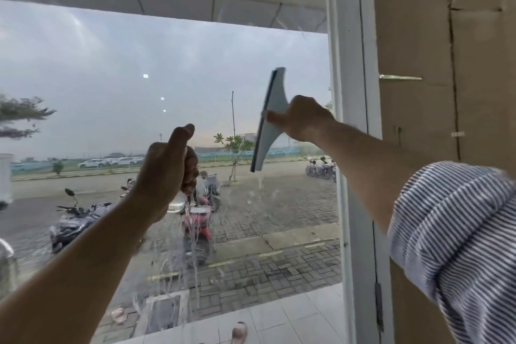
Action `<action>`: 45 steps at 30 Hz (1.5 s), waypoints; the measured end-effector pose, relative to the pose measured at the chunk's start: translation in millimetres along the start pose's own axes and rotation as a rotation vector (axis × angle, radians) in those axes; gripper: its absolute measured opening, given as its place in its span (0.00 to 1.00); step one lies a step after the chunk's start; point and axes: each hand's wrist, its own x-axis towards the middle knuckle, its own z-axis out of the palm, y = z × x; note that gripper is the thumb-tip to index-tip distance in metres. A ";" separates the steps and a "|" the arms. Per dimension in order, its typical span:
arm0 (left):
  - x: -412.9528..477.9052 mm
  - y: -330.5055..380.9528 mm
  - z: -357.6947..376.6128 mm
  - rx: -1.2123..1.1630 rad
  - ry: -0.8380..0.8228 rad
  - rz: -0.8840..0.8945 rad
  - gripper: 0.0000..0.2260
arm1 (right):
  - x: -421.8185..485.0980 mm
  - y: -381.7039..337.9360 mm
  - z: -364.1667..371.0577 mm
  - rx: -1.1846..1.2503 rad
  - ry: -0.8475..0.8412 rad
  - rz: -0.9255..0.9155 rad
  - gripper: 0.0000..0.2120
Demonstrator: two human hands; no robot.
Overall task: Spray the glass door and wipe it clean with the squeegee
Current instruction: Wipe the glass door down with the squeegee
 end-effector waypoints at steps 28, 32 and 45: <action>-1.9 -17.6 26.1 0.015 -0.040 -0.024 0.23 | -44.3 54.5 58.2 0.798 -0.047 0.502 0.31; -1.9 -13.5 27.1 0.009 -0.042 -0.040 0.23 | -14.1 31.9 26.9 0.735 0.020 0.353 0.31; 4.4 -25.9 35.7 0.011 -0.017 -0.060 0.23 | -49.2 41.8 65.9 1.026 -0.180 0.696 0.31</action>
